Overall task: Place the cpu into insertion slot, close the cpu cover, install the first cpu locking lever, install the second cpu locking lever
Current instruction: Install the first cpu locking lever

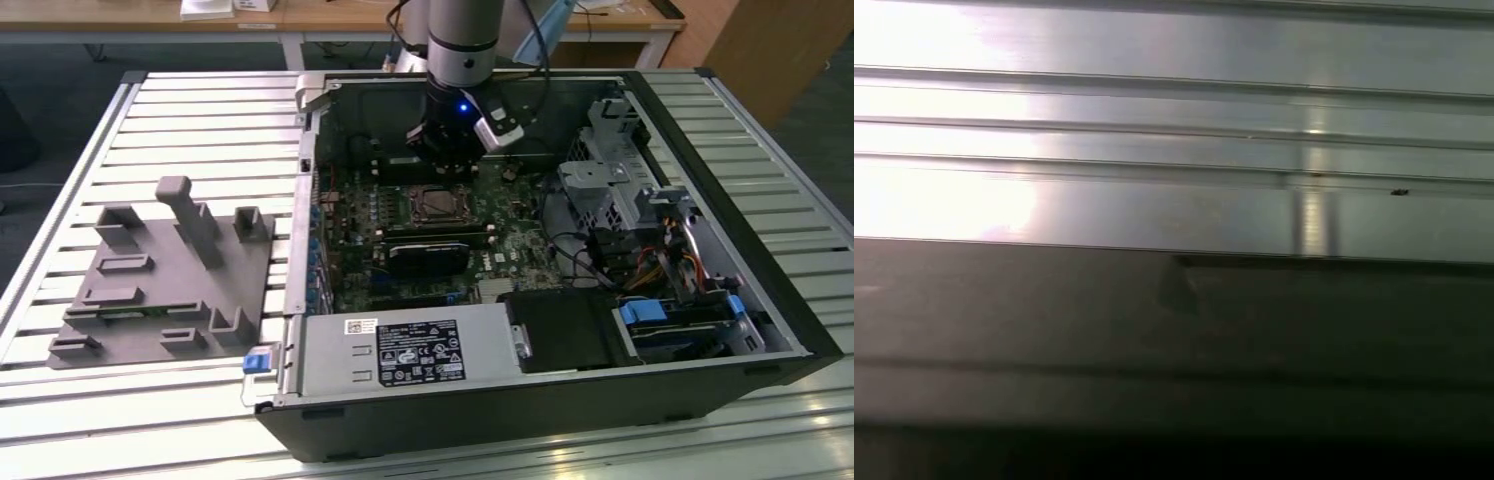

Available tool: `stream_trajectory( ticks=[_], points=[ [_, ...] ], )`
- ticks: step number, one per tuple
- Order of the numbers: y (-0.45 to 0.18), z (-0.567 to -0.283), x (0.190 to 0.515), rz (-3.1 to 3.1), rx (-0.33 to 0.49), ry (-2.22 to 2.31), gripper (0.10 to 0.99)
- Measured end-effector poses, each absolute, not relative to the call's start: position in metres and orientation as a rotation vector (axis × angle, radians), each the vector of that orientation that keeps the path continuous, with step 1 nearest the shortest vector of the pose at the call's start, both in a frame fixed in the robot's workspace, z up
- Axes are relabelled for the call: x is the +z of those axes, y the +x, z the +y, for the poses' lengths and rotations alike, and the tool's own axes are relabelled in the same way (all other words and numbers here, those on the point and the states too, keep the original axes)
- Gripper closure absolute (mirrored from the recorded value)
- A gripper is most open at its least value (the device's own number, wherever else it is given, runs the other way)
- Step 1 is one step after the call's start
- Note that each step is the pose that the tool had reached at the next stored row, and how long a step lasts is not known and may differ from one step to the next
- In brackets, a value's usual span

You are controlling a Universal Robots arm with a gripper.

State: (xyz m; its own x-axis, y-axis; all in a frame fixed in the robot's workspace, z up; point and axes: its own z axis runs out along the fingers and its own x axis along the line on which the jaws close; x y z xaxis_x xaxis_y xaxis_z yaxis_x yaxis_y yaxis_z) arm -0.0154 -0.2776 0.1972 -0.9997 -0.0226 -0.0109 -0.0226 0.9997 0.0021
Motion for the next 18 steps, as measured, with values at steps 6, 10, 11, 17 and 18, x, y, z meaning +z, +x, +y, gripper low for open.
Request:
stream_trajectory(
  ticks=[6,10,11,17,18],
  points=[
    [-0.0151,-0.2766,0.197,3.13,0.005,-0.035,0.98],
    [-0.0151,-0.2766,0.2024,3.13,0.004,-0.035,0.98],
    [-0.0151,-0.2766,0.2038,3.13,0.004,-0.035,0.98],
    [-0.0152,-0.2769,0.2057,3.13,0.004,-0.035,0.98],
    [-0.0152,-0.2771,0.2057,3.13,0.004,-0.035,0.98]
  ],
)
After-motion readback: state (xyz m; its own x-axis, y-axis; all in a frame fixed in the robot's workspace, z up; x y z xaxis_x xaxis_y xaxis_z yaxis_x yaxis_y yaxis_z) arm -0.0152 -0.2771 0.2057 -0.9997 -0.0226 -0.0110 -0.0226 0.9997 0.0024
